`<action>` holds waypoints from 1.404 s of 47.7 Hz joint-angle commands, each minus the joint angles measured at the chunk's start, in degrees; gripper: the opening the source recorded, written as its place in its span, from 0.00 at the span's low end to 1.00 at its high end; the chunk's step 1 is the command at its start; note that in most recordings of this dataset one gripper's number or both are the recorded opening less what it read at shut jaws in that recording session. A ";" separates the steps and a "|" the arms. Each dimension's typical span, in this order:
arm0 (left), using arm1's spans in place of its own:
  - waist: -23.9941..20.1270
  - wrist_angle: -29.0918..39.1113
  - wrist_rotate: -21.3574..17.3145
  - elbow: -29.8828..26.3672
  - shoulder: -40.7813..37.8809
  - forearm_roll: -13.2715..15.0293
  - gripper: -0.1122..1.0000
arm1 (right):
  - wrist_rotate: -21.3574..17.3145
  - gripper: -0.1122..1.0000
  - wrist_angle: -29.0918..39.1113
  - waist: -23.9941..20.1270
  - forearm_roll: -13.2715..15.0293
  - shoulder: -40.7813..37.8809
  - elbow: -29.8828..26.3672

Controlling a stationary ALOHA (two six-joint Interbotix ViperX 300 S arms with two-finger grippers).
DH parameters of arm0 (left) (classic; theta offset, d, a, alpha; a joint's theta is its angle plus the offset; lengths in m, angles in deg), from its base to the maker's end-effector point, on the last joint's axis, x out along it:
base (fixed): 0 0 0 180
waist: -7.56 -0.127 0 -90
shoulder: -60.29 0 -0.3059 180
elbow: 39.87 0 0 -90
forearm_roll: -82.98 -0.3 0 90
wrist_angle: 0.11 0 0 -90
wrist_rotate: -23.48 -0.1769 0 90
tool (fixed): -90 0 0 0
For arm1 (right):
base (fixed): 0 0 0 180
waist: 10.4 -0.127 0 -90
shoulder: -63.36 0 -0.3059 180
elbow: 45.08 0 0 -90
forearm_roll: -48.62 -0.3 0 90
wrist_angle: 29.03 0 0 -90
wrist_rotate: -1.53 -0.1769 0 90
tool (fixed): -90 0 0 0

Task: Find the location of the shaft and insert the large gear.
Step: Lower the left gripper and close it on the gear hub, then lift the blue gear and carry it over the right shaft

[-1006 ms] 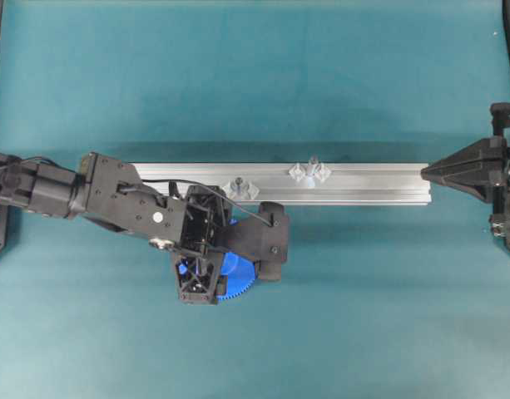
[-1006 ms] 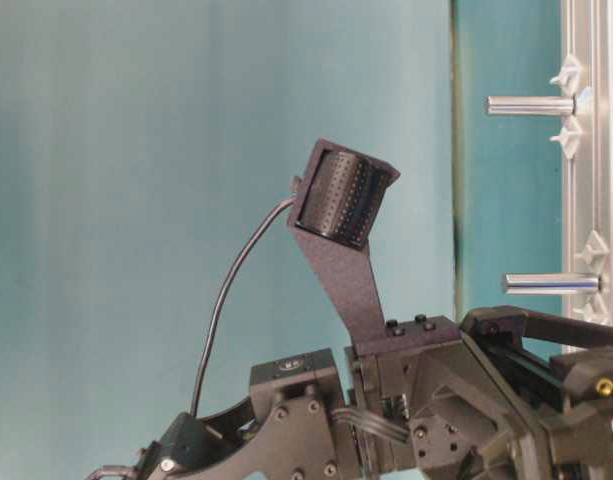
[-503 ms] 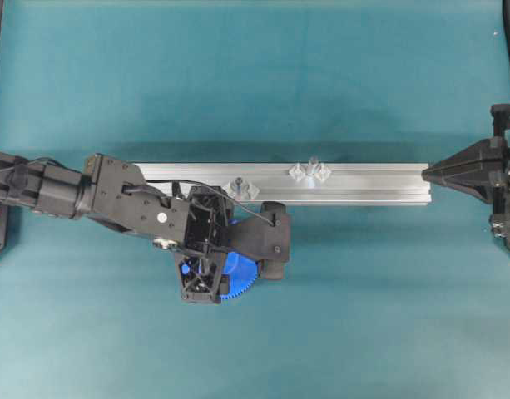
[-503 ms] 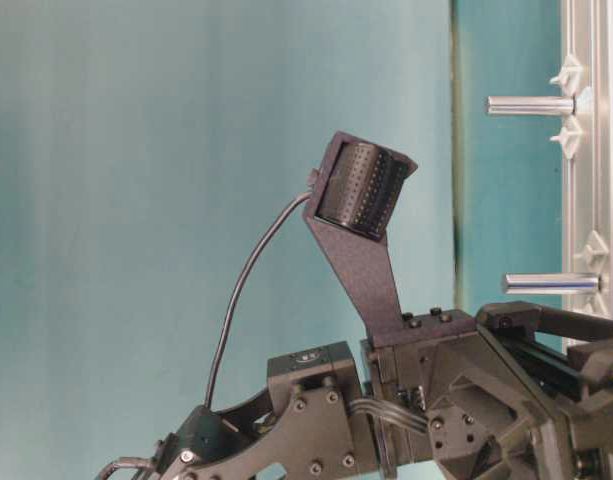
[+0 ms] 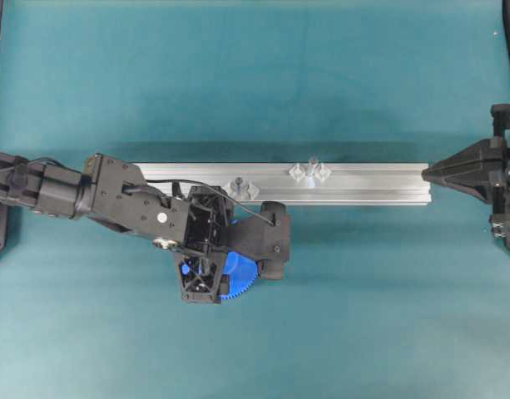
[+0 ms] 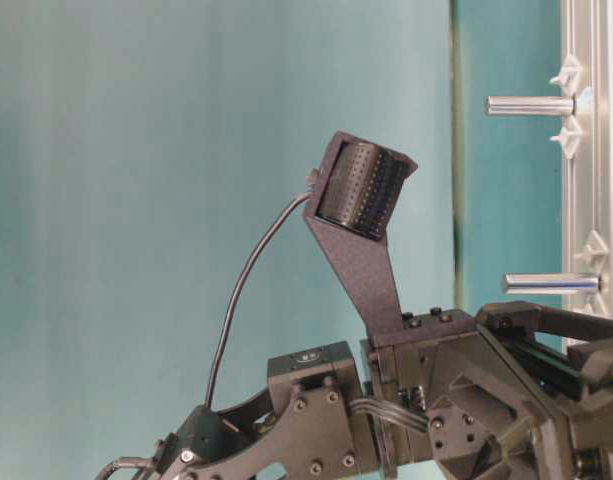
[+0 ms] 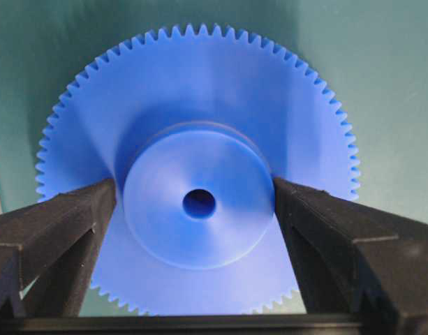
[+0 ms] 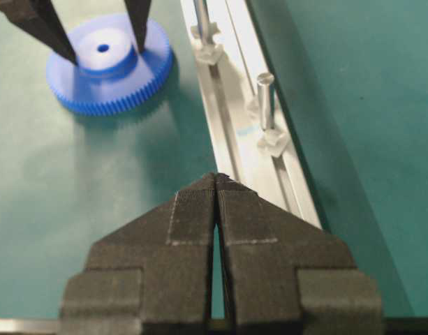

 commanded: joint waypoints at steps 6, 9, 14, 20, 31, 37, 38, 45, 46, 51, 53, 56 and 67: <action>0.00 -0.18 0.09 -0.79 0.70 -0.18 0.92 | -0.44 0.09 -0.44 0.09 0.09 -0.26 -0.53; 0.00 0.00 0.09 -0.70 0.70 -0.18 0.88 | -0.44 0.09 -0.44 0.09 0.09 -0.26 -0.53; 0.09 0.26 0.09 -0.70 0.79 -0.18 0.77 | -0.44 0.09 -0.44 0.09 0.09 -0.26 -0.53; 0.09 0.44 0.09 -0.79 0.97 -0.18 0.74 | -0.44 0.09 -0.26 0.09 0.09 -0.26 -0.53; 0.09 0.44 0.00 -0.88 1.05 -0.18 0.74 | -0.53 0.09 -0.26 0.09 0.09 0.35 -0.53; 0.09 0.35 -0.44 -1.14 1.14 -0.18 0.74 | -0.53 0.09 -0.44 0.09 0.09 0.79 -0.35; 0.09 0.35 -0.44 -1.23 1.14 -0.18 0.74 | -0.53 0.09 -0.44 0.09 0.09 0.88 -0.26; 0.09 0.44 -0.79 -1.93 1.41 -0.18 0.74 | -0.53 0.09 -0.26 0.09 0.09 0.88 -0.26; 0.09 0.35 -0.79 -2.02 1.49 -0.18 0.74 | -0.53 0.09 -0.44 0.09 0.09 0.88 -0.26; 0.09 0.44 -0.70 -2.37 1.85 -0.18 0.74 | -0.53 0.09 -0.44 0.09 0.09 0.88 -0.26; 0.09 0.44 -0.70 -2.64 2.11 -0.18 0.74 | -0.53 0.09 -0.26 0.09 0.09 0.88 -0.26; 0.09 0.44 -0.70 -3.08 2.72 -0.18 0.74 | -0.53 0.09 -0.44 0.09 0.09 0.88 -0.26; 0.09 4.66 -0.88 -5.45 4.66 -0.18 0.74 | -0.53 0.09 -0.26 0.09 0.09 0.88 -0.26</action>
